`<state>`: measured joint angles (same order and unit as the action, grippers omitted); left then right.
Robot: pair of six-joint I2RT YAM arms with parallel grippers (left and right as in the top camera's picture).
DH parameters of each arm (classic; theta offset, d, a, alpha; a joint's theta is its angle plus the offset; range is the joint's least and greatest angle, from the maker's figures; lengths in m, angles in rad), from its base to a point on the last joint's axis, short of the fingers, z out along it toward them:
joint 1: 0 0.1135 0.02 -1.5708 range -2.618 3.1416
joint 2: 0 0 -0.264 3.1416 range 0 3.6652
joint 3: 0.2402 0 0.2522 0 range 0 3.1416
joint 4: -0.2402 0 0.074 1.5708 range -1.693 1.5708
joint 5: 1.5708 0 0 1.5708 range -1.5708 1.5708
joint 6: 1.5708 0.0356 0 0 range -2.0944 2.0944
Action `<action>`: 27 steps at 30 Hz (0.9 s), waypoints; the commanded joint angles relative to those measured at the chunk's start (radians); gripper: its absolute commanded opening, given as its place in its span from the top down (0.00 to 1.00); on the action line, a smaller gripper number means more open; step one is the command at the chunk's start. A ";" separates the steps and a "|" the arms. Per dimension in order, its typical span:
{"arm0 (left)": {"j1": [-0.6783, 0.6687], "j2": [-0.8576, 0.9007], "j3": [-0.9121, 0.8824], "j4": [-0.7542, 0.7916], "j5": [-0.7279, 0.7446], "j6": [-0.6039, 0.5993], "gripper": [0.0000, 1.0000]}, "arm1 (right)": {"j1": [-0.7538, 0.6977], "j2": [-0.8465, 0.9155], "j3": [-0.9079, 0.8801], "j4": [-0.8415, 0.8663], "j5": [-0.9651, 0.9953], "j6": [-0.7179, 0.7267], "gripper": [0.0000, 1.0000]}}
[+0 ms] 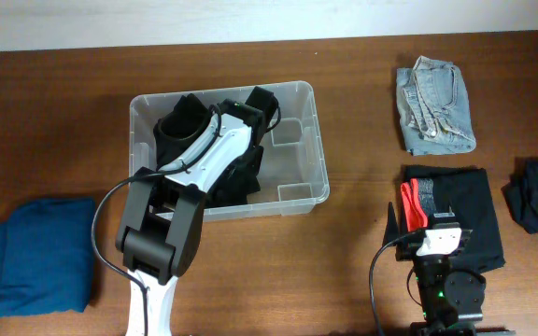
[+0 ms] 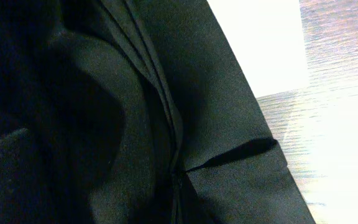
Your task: Pack container
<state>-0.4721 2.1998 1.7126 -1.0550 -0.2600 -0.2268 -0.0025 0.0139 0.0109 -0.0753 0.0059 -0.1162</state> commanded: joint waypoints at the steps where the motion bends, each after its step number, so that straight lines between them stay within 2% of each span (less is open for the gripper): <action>1: 0.000 0.027 -0.010 -0.003 -0.018 0.019 0.99 | -0.006 -0.010 -0.005 -0.006 0.005 -0.003 0.02; 7: -0.008 0.027 0.050 0.023 0.120 0.019 0.99 | -0.006 -0.010 -0.005 -0.006 0.005 -0.003 0.02; 14: -0.008 0.012 0.146 0.024 0.113 0.019 0.99 | -0.006 -0.010 -0.005 -0.006 0.005 -0.003 0.02; 19: -0.006 -0.058 0.218 0.024 0.015 0.006 0.99 | -0.006 -0.010 -0.005 -0.006 0.005 -0.003 0.01; 22: 0.008 -0.111 0.227 0.024 -0.138 -0.071 0.99 | -0.006 -0.010 -0.005 -0.006 0.005 -0.003 0.02; 27: 0.077 -0.157 0.227 0.017 -0.209 -0.174 0.99 | -0.006 -0.010 -0.005 -0.005 0.005 -0.003 0.02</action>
<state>-0.4484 2.1002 1.9152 -1.0328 -0.3653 -0.3061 -0.0025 0.0139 0.0109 -0.0753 0.0059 -0.1165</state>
